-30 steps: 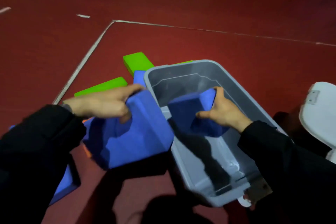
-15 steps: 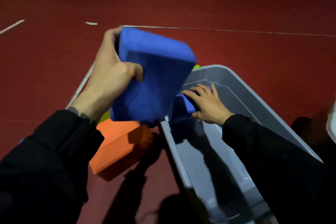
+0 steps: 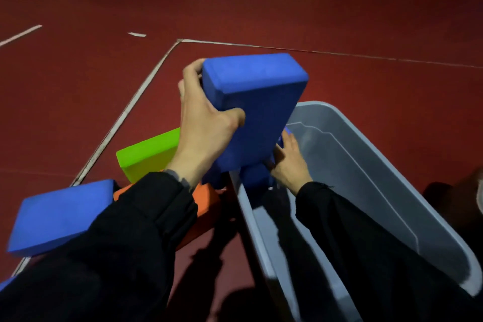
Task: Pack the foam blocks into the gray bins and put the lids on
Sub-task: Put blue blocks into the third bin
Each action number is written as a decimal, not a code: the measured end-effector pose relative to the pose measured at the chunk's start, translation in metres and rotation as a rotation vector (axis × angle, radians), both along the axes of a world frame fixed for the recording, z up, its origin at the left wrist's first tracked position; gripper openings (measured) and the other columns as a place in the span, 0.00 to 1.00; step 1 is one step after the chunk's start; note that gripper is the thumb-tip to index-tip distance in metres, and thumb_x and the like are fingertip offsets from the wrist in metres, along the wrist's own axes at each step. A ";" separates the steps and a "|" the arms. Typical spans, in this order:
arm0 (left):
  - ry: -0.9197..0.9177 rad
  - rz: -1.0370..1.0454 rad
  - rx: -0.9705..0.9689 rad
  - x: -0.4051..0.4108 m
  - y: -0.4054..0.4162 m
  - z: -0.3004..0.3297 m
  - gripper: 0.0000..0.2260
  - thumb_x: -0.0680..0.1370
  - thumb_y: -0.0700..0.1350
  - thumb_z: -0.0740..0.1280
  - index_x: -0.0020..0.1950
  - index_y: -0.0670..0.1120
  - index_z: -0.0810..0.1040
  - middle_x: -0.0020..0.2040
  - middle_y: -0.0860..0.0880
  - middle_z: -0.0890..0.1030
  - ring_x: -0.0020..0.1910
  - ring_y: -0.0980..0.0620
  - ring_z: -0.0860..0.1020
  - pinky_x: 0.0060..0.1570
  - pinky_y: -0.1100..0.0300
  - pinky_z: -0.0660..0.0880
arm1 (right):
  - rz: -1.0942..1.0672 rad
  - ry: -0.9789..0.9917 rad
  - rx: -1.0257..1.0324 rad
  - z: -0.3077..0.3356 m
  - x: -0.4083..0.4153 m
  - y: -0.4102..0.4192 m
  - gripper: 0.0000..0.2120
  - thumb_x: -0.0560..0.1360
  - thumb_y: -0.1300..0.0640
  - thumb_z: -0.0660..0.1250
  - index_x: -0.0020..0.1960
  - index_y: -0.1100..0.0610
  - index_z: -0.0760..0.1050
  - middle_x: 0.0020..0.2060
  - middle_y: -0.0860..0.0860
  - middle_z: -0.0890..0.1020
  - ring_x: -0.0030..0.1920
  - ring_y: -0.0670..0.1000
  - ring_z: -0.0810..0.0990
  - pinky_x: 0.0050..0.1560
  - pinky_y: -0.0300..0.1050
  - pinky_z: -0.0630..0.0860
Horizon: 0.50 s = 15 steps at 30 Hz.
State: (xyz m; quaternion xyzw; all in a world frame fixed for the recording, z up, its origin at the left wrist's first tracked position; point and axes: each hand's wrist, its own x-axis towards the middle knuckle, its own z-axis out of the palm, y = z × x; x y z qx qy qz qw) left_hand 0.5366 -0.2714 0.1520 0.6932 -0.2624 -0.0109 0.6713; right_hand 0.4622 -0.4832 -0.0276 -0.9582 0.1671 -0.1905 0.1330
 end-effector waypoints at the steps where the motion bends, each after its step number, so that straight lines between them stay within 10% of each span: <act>1: -0.004 0.008 0.003 0.000 -0.002 -0.002 0.34 0.59 0.41 0.72 0.62 0.60 0.67 0.63 0.46 0.73 0.59 0.46 0.77 0.55 0.38 0.78 | 0.009 -0.018 0.082 0.002 -0.007 -0.002 0.34 0.77 0.60 0.68 0.80 0.49 0.60 0.80 0.56 0.58 0.79 0.65 0.54 0.77 0.63 0.62; 3: 0.003 0.025 -0.001 -0.001 -0.008 -0.004 0.35 0.60 0.41 0.73 0.64 0.59 0.67 0.63 0.47 0.73 0.60 0.47 0.77 0.56 0.40 0.78 | -0.097 -0.016 0.346 0.007 -0.025 -0.013 0.33 0.79 0.61 0.62 0.82 0.50 0.57 0.82 0.56 0.56 0.82 0.60 0.51 0.81 0.55 0.53; 7: 0.034 0.021 -0.023 -0.003 -0.024 -0.008 0.39 0.58 0.45 0.76 0.65 0.58 0.65 0.65 0.49 0.73 0.64 0.47 0.75 0.60 0.42 0.77 | -0.275 -0.369 1.155 0.056 -0.074 -0.016 0.24 0.83 0.55 0.63 0.79 0.50 0.66 0.74 0.49 0.74 0.71 0.49 0.75 0.75 0.53 0.69; 12: -0.014 -0.131 0.143 -0.029 -0.052 -0.030 0.40 0.62 0.44 0.75 0.71 0.55 0.62 0.67 0.50 0.72 0.66 0.48 0.74 0.64 0.44 0.74 | 0.045 -0.389 1.076 0.099 -0.107 -0.024 0.44 0.75 0.72 0.61 0.81 0.40 0.52 0.75 0.46 0.71 0.73 0.43 0.72 0.63 0.38 0.74; 15: -0.082 -0.298 0.167 -0.041 -0.067 -0.034 0.39 0.66 0.39 0.73 0.75 0.52 0.61 0.69 0.49 0.71 0.67 0.50 0.73 0.67 0.48 0.72 | 0.063 -0.396 1.032 0.112 -0.106 -0.028 0.46 0.74 0.76 0.68 0.82 0.47 0.53 0.72 0.49 0.75 0.71 0.49 0.75 0.65 0.46 0.77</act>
